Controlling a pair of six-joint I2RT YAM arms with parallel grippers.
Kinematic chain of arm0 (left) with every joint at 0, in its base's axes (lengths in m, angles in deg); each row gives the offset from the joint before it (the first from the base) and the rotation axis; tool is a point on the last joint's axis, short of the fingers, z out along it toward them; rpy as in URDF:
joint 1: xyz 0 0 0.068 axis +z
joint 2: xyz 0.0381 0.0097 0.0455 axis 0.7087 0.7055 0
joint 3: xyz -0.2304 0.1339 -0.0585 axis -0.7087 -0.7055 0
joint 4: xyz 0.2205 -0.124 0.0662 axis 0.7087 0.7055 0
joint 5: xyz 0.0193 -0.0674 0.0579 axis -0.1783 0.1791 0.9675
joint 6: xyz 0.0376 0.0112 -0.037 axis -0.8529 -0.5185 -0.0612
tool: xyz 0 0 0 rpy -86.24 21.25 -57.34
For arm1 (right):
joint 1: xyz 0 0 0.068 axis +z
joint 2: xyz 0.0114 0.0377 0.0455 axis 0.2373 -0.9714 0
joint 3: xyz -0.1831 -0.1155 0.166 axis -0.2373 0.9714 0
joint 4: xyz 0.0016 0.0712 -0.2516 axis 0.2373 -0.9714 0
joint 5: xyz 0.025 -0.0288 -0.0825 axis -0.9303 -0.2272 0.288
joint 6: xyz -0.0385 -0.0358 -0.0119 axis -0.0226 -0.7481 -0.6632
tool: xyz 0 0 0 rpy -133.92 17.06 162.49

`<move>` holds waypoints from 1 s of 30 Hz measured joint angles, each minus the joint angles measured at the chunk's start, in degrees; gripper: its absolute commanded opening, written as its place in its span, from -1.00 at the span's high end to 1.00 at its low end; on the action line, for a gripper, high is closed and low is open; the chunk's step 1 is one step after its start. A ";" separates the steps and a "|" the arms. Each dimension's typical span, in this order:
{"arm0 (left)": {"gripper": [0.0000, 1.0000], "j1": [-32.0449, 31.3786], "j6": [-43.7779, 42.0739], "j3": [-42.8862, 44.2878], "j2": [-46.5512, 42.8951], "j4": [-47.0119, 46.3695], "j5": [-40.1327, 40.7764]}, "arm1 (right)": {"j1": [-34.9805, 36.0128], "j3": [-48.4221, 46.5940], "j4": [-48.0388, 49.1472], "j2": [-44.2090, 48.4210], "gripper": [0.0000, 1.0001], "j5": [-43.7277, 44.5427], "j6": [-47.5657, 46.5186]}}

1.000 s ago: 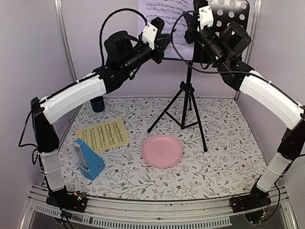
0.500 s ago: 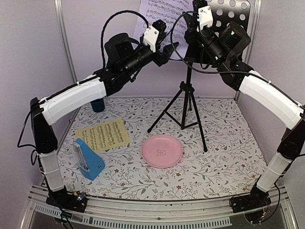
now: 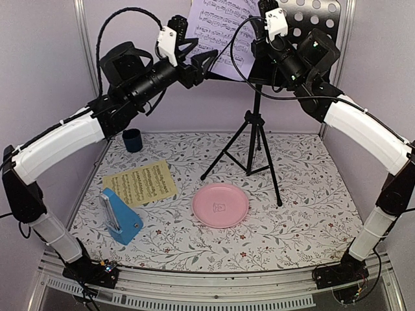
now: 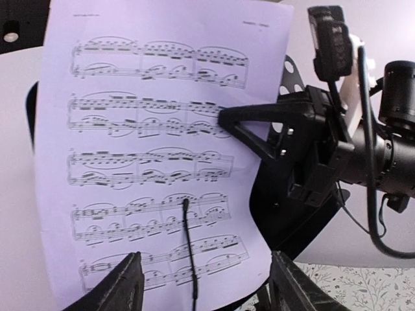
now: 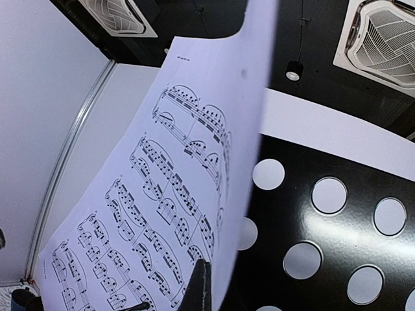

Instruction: Set up the instrument practice props

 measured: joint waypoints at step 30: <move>-0.37 23.54 22.64 20.79 11.47 11.15 -28.00 | -0.37 -2.56 0.00 -1.44 1.00 0.90 -2.49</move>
